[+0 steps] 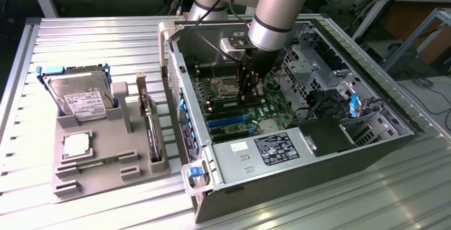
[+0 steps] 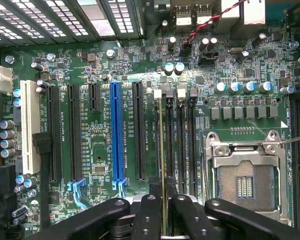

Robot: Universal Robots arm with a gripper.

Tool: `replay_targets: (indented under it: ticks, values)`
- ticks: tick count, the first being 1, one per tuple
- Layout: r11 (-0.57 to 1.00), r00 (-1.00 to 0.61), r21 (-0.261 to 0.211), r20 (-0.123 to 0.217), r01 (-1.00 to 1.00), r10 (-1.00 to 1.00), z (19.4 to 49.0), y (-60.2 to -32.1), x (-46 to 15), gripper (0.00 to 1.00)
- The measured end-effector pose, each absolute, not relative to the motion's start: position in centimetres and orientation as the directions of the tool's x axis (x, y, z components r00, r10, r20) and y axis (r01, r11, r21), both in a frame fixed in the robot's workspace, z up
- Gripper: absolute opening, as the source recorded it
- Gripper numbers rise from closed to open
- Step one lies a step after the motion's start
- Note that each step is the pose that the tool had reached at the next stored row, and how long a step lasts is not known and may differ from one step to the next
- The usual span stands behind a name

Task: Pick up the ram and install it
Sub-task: 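Insert the ram into the slot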

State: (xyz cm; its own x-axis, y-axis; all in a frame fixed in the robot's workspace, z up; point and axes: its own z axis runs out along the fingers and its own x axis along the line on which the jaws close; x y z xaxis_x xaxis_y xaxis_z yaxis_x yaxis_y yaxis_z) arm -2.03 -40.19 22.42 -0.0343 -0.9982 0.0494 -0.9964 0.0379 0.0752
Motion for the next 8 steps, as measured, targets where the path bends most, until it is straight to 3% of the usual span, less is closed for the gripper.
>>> replay_targets:
  ticks: [2,5,8]
  values:
    - [0.038,-0.034,0.075,0.049,-0.996,-0.998,22.4,-40.2,-2.0,0.16]
    - [0.038,-0.034,0.075,0.049,-0.996,-0.998,22.4,-40.2,-2.0,0.28]
    - [0.046,-0.042,0.075,0.049,-0.996,-0.998,24.2,-40.2,-2.0,0.28]
